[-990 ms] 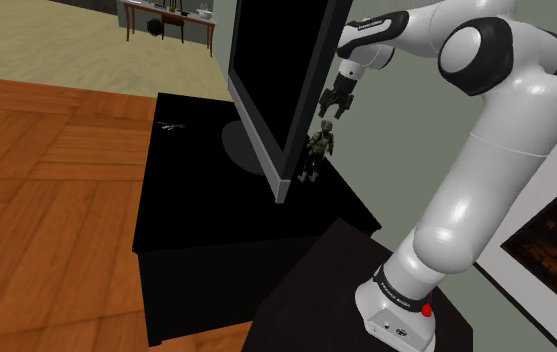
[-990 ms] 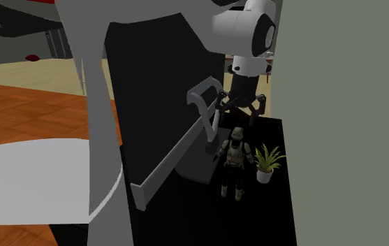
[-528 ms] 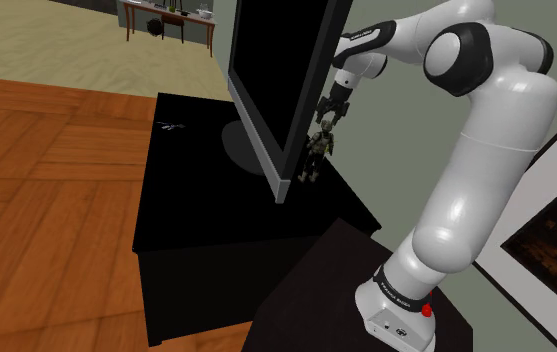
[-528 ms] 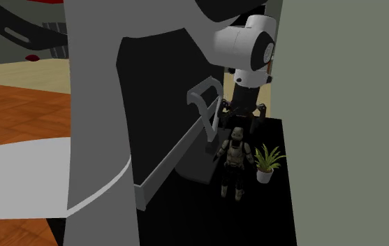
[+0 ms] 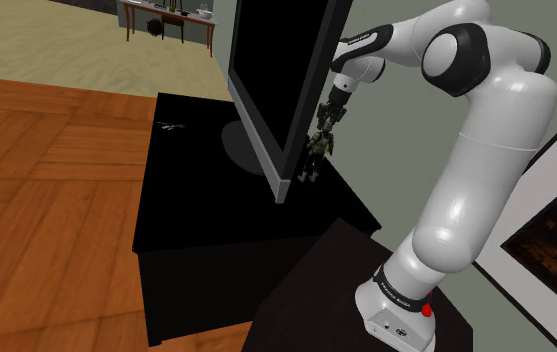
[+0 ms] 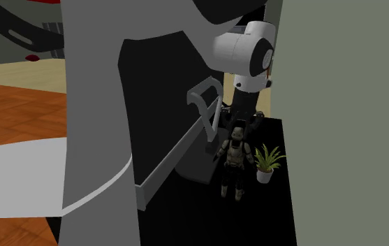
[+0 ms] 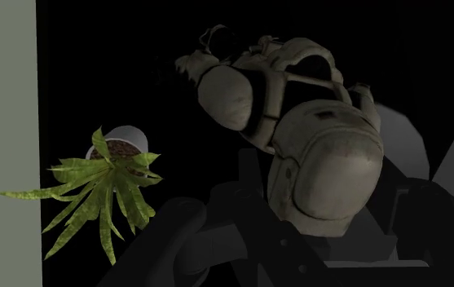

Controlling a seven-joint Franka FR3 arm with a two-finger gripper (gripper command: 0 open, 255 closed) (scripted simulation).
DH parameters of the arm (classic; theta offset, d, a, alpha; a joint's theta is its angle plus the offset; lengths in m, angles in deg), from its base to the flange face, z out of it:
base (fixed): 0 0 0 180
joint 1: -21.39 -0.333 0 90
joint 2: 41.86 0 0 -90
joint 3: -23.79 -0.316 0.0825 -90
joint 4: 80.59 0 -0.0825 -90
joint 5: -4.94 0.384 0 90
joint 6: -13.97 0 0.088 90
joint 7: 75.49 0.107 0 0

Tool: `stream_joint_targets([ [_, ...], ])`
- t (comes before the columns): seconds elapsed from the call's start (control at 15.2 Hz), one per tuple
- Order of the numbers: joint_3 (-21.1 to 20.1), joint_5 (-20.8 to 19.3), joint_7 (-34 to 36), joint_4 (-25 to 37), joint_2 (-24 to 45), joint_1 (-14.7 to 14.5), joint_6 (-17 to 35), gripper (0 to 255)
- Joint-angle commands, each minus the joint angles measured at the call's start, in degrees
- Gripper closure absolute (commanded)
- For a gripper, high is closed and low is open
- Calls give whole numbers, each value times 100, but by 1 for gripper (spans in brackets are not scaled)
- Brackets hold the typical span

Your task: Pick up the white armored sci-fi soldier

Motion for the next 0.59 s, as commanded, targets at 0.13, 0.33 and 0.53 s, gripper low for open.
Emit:
stream_joint_targets([
  [0.13,0,-2,-1,-9,-1,-1,1,255],
  [0.33,3,-20,21,38,-20,-6,-60,255],
  [0.53,19,-82,77,185,-94,-14,-264,255],
])
